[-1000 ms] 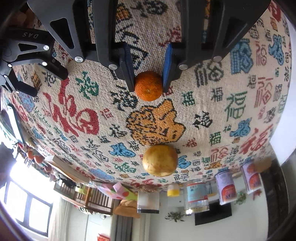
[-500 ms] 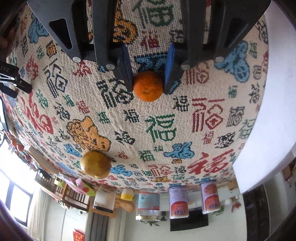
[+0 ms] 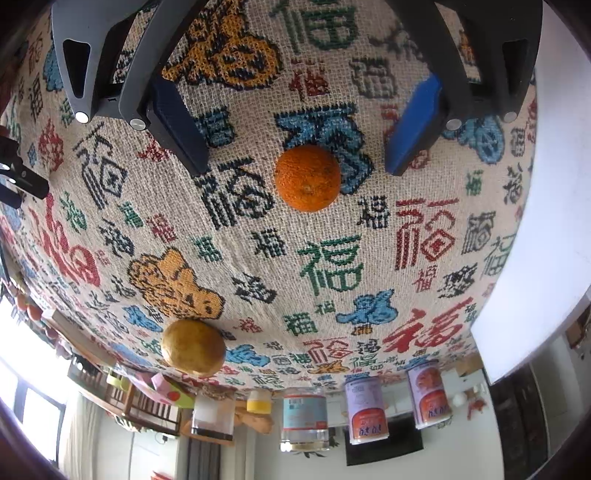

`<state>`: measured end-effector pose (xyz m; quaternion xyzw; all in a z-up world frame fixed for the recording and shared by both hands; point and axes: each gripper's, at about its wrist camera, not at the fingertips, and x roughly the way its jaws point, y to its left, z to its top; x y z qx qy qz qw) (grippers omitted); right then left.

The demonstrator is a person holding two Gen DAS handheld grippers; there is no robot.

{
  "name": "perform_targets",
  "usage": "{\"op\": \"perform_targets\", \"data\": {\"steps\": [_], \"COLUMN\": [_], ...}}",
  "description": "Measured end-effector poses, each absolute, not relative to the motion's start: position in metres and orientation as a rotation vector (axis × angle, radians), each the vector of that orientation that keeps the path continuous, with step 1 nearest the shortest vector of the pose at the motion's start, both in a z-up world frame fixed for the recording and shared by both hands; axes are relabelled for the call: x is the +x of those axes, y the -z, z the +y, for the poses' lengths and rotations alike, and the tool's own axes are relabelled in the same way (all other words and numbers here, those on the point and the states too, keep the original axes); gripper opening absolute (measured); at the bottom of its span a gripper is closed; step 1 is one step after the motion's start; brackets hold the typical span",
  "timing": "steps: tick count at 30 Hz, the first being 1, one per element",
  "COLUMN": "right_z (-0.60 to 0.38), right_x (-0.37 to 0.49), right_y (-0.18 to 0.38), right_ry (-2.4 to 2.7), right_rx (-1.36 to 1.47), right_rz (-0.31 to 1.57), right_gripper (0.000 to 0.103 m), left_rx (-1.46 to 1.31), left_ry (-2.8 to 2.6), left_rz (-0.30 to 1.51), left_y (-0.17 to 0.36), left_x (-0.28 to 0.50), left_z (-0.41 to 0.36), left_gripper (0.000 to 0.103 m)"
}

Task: Organize fruits
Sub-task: 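Grasp the yellow pear with the right tool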

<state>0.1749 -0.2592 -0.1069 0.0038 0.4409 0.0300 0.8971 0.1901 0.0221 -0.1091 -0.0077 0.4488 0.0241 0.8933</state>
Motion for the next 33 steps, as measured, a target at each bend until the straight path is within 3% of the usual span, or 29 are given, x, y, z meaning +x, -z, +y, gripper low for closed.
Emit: {"op": "perform_targets", "data": {"steps": [6,11,18,19,22,27,33], "right_z": [-0.249,-0.174,-0.087,-0.084,-0.084,-0.112,-0.153], "right_x": [0.201,0.261,0.336,0.342,0.348,0.334,0.257], "right_y": [0.083,0.051,0.080,0.085,0.088,0.082,0.066], "right_ry": [-0.213,-0.387,-0.387,-0.385,-0.349,-0.407,-0.423], "right_rx": [0.154,0.061,-0.118,-0.121,-0.134,-0.024,-0.003], "right_rz": [0.920,0.820,0.901,0.915,0.900,0.931,0.909], "right_gripper": [0.103,0.103,0.102,0.100,0.065,0.065,0.065], "left_rx": [-0.020,-0.019,-0.020,-0.020,-0.021,-0.021,-0.021], "left_ry": [-0.056,-0.056,-0.057,-0.058,-0.060,-0.060,-0.060], "left_rz": [0.933,0.933,0.933,0.933,0.934,0.934,0.934], "left_y": [0.109,0.109,0.110,0.110,0.110,0.109,0.109], "left_x": [0.191,0.191,0.191,0.191,0.191,0.192,0.192], "left_z": [0.022,0.022,0.022,0.022,0.022,0.022,0.022], "left_gripper": [0.100,0.100,0.100,0.100,0.100,0.100,0.100]}}
